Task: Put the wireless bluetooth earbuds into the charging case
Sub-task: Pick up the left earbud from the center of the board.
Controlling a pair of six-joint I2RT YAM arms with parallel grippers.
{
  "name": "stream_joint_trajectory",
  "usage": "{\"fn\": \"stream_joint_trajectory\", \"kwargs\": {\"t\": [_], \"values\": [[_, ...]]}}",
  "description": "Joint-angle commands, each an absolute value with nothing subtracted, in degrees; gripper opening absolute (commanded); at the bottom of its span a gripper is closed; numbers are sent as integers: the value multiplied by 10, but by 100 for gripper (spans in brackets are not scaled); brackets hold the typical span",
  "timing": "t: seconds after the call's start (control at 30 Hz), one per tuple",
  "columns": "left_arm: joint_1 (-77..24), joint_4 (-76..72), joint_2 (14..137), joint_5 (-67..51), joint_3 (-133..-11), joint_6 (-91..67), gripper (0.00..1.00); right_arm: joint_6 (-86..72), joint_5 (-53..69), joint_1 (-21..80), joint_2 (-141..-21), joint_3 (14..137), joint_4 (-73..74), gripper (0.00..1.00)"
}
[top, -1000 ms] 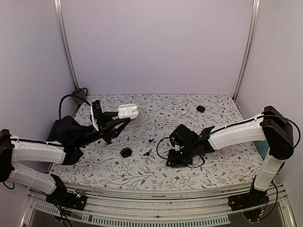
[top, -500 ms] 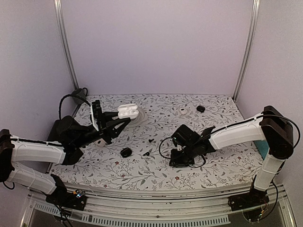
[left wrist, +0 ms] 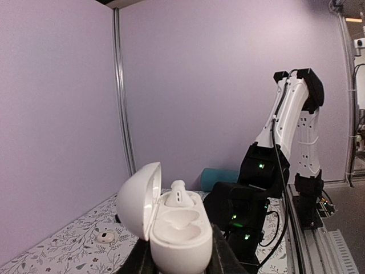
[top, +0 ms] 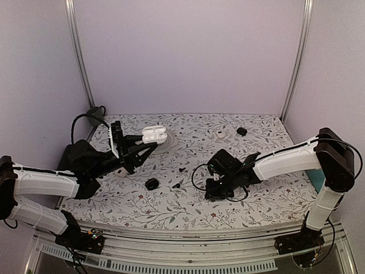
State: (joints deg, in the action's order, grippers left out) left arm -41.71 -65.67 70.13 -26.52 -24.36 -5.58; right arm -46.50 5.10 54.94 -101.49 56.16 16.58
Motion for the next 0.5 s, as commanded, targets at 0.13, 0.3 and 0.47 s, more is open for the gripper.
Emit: {"fn": "stream_joint_trajectory", "kwargs": {"t": [0.13, 0.3, 0.47], "values": [[-386, -665, 716, -290, -243, -72, 0, -345, 11, 547, -894, 545, 132, 2], [-351, -663, 743, -384, -262, -100, 0, -203, 41, 557, -801, 578, 113, 2], [-334, -664, 779, -509, -294, -135, 0, -90, 115, 565, -748, 635, 104, 2]]}}
